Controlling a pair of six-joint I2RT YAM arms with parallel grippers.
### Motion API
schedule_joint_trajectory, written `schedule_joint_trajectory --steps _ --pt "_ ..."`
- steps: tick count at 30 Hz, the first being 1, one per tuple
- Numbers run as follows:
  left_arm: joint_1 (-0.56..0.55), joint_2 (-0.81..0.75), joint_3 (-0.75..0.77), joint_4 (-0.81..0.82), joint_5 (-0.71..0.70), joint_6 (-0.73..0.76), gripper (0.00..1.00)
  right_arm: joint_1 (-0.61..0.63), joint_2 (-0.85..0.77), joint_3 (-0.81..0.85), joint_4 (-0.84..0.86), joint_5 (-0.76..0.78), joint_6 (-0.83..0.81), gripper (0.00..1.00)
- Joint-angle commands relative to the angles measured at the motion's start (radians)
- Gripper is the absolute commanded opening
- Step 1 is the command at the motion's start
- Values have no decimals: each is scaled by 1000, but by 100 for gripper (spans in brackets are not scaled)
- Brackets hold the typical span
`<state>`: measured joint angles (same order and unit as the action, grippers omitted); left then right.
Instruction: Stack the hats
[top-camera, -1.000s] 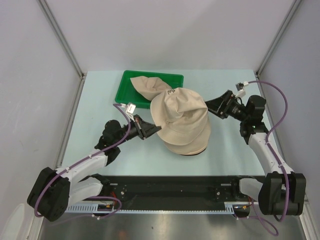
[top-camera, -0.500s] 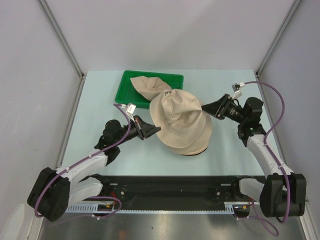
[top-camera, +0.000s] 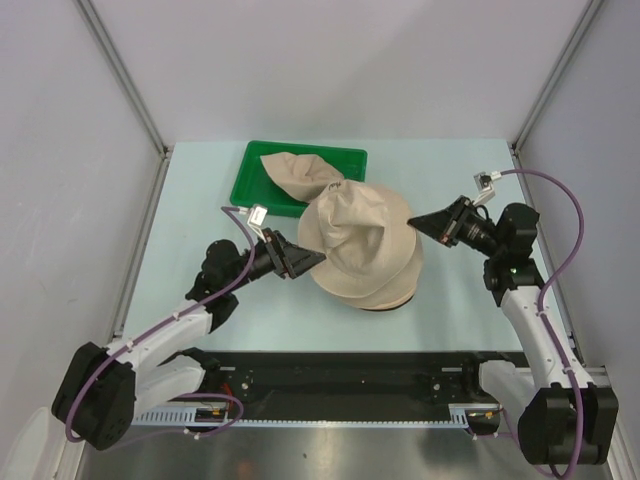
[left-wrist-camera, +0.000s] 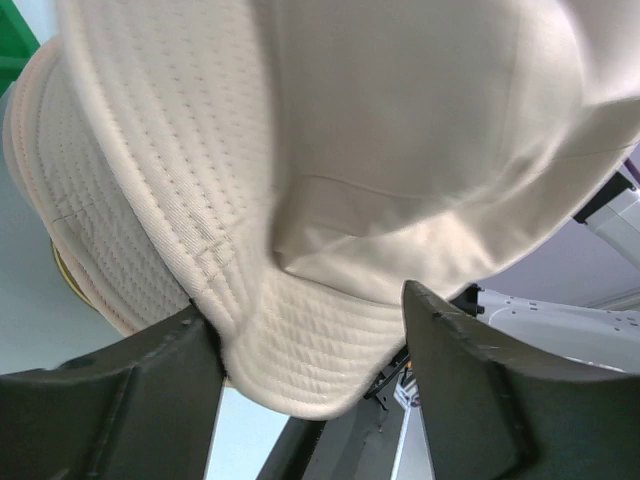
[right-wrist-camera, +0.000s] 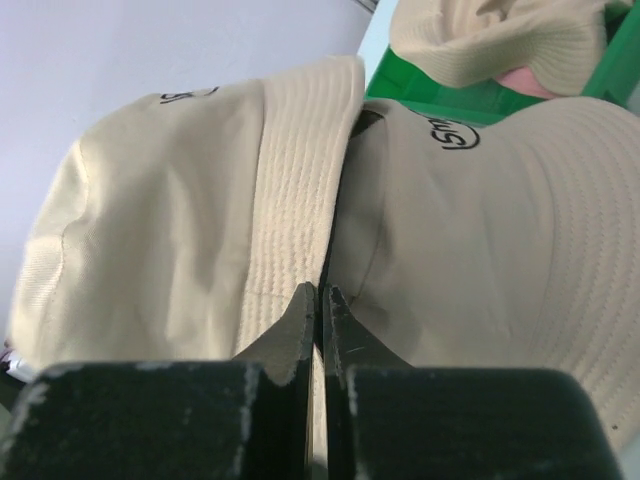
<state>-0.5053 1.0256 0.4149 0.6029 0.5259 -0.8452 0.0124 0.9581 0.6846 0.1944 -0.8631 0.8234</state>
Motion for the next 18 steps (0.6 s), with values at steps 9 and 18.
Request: schedule_joint_trajectory --steps 9,18 --pt "25 -33 45 78 -66 -35 72 -5 -55 9 -131 26 -76 0" --pt "60 2 48 96 -144 -60 61 -58 -94 15 -232 67 -115 0"
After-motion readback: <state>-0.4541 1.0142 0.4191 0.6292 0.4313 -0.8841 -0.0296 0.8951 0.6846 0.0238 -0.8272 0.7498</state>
